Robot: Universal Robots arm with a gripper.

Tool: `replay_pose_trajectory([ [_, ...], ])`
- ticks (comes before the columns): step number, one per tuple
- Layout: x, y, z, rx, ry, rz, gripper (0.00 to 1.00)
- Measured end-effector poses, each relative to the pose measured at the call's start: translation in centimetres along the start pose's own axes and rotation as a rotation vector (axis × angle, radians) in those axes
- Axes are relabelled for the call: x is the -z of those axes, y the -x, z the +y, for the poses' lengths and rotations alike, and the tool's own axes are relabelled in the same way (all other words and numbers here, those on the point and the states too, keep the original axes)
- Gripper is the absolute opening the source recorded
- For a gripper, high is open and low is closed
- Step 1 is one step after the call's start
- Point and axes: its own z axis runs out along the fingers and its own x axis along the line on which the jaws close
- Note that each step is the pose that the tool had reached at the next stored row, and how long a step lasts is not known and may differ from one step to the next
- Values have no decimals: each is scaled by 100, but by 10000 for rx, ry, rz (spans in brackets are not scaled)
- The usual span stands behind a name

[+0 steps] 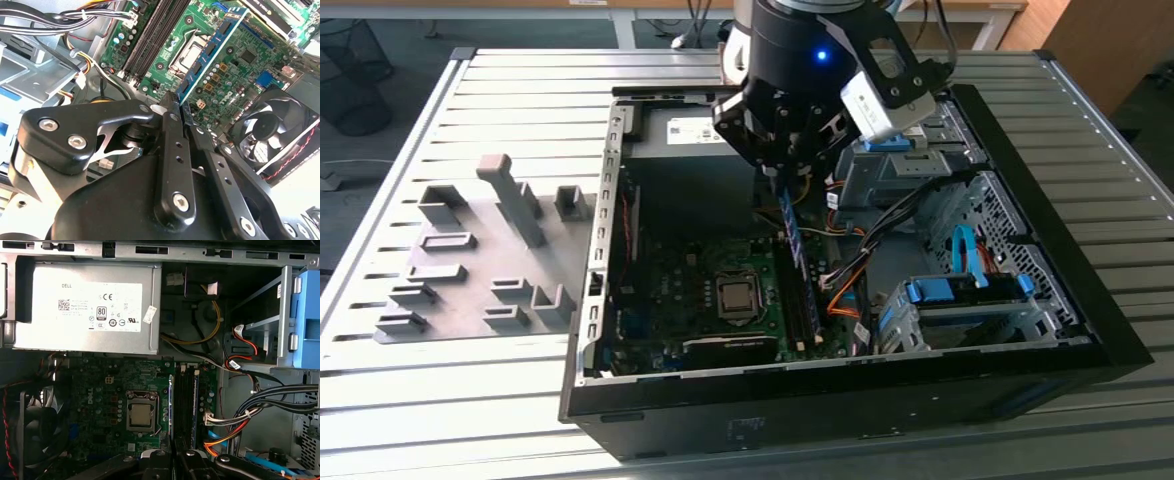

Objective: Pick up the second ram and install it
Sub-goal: 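Insert the second ram into the second slot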

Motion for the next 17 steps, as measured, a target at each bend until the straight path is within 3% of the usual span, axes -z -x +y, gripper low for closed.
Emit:
replay_pose_trajectory([
  [17,-38,12,0,0,0,0,14],
])
